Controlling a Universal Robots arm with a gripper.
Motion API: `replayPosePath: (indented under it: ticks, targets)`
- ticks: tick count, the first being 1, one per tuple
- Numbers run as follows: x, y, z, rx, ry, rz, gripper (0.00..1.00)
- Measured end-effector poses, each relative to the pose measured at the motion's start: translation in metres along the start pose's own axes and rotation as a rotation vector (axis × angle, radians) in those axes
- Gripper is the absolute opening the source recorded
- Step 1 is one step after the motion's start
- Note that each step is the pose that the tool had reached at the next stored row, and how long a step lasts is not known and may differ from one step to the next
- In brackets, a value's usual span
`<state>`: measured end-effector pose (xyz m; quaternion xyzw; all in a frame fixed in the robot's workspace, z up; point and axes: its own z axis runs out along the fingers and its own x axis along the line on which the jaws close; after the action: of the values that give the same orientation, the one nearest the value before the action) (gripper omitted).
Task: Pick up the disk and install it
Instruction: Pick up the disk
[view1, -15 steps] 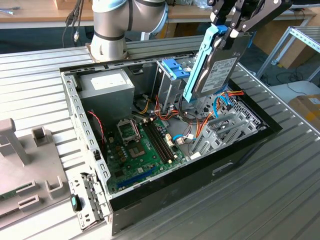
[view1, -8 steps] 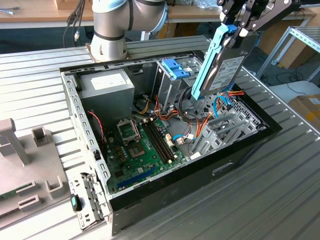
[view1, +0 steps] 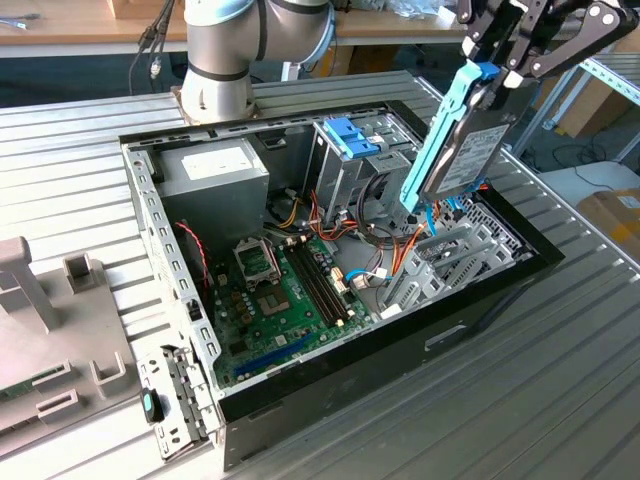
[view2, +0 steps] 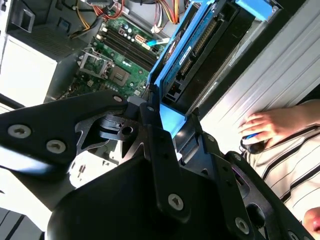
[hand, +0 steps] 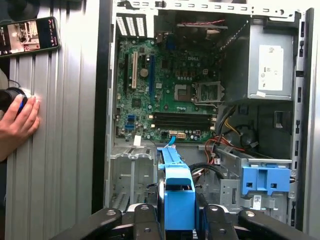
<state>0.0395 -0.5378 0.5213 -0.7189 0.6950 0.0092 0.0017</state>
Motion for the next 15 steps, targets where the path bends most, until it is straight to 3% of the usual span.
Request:
replayPosePath:
  ticks: [4, 8, 11, 15]
  targets:
    - [0.0082, 0.0008, 0.0, 0.0004, -0.0001, 0.0, 0.36]
    - [0.0206, 0.0013, 0.0, 0.0004, 0.0008, 0.0, 0.36]
    - [0.0212, 0.0, 0.0015, 0.0003, 0.0028, 0.0, 0.36]
    - [0.0218, -0.0097, 0.0079, 0.0003, 0.0028, 0.0, 0.36]
